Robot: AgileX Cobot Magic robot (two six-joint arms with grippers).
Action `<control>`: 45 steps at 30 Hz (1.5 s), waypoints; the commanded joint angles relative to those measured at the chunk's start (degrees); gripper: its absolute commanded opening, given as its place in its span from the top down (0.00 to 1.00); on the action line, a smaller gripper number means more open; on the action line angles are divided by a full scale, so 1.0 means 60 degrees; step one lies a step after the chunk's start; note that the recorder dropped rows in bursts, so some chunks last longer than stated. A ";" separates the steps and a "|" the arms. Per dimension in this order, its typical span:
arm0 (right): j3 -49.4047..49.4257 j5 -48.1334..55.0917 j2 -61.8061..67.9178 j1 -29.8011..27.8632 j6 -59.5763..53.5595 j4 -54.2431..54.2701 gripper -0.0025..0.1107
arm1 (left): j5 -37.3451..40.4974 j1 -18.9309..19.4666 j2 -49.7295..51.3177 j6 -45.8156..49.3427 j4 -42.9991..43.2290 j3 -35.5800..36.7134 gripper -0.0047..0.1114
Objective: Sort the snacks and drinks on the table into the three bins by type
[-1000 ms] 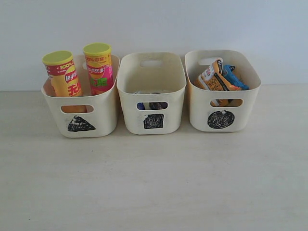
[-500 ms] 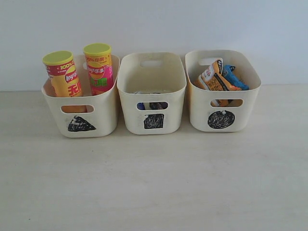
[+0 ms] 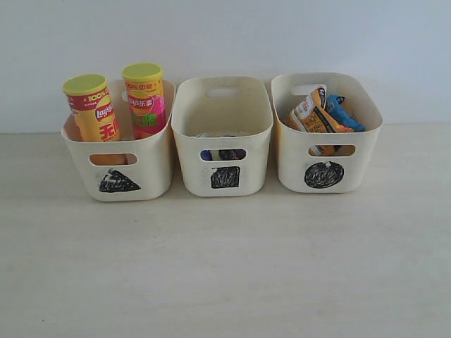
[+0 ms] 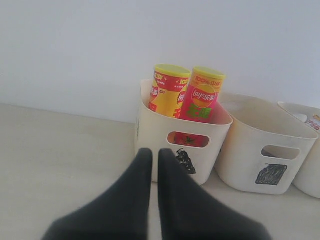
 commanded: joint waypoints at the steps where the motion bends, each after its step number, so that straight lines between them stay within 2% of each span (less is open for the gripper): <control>1: -0.0003 0.0001 -0.0067 0.0015 -0.0102 -0.0038 0.98 | -0.0226 -0.0047 -0.0036 0.0046 0.0083 0.0036 0.93; 22: -0.0003 0.0001 -0.0067 0.0015 -0.0102 -0.0038 0.98 | -0.0159 -0.0047 -0.0036 0.0046 0.0377 0.0036 0.93; 28: -0.0003 0.0001 -0.0067 0.0015 -0.0102 -0.0038 0.98 | 0.0183 -0.0028 -0.0036 0.0727 0.0682 0.0036 0.93; 37: -0.0003 0.0001 -0.0067 0.0015 -0.0102 -0.0038 0.98 | 0.1402 0.1098 -0.0036 0.1053 0.1122 0.0036 0.93; 45: -0.0003 0.0001 -0.0067 0.0015 -0.0102 -0.0038 0.98 | 0.1850 0.1098 -0.0036 0.0819 0.1050 0.0036 0.93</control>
